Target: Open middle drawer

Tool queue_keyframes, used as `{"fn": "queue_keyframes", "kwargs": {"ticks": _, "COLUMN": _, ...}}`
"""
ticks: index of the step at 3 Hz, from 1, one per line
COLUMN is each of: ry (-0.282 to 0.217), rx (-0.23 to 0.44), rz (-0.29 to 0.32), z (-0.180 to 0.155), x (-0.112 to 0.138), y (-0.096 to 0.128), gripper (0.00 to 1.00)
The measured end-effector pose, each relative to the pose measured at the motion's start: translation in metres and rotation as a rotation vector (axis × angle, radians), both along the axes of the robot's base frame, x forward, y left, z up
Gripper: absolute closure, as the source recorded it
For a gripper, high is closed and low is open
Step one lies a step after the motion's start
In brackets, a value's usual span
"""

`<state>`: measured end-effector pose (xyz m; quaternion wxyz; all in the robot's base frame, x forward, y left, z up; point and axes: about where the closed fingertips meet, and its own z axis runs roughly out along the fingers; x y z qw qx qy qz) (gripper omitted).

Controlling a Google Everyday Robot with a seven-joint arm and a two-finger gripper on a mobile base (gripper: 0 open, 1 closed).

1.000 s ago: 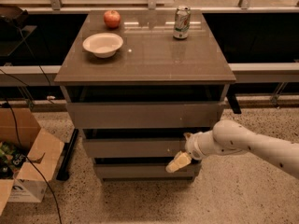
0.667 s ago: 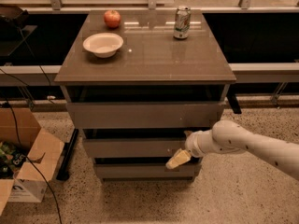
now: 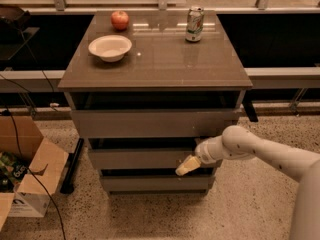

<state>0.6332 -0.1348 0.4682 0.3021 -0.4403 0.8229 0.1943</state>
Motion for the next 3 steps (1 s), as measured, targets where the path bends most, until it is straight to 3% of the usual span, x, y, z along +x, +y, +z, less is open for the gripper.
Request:
{"fn": "queue_keyframes", "kwargs": {"ticks": 1, "ry": 0.033, "rx": -0.006, "rz": 0.003, "z": -0.019, "x": 0.019, "y": -0.002, "gripper": 0.00}}
{"fn": "queue_keyframes", "kwargs": {"ticks": 3, "ry": 0.102, "rx": -0.057, "rz": 0.036, "z": -0.038, "x": 0.011, "y": 0.003, "gripper": 0.42}}
